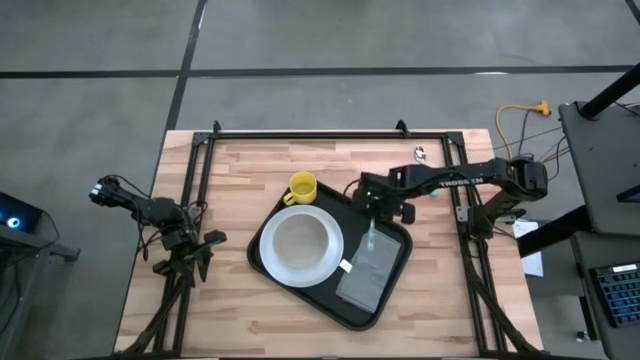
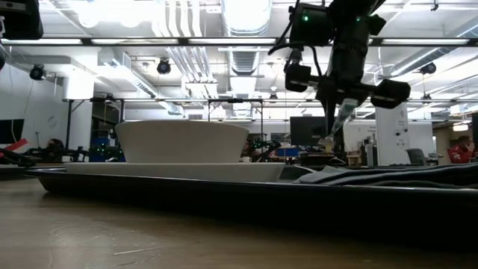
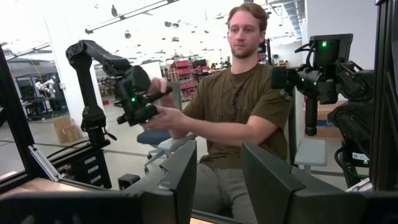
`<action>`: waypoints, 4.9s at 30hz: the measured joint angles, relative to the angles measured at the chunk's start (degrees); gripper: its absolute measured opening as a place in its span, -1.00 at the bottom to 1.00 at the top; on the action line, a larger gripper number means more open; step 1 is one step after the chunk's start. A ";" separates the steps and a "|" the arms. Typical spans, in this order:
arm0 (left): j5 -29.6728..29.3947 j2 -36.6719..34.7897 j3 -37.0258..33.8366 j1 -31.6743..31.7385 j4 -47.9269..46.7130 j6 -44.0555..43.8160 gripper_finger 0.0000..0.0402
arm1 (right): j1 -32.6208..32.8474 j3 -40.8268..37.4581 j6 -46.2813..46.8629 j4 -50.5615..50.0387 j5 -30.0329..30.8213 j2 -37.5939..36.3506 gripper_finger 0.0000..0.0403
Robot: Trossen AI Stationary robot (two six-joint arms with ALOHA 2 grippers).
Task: Set up tray
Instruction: Put the blue fork on the gray napkin to the right of the white plate, then put the blue spoon on the gray napkin to the right of the white plate
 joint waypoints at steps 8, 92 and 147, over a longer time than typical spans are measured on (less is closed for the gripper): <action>0.00 0.00 0.00 0.00 0.01 0.01 -0.44 | 6.00 -0.02 11.20 0.06 6.38 0.00 -0.94; 0.01 0.87 0.00 0.00 0.00 0.00 -0.44 | 28.41 14.25 42.16 -7.81 10.72 21.79 -0.93; 0.01 1.25 0.01 0.01 -0.01 -0.01 -0.44 | 24.00 14.82 -30.60 -14.51 17.36 9.27 -0.29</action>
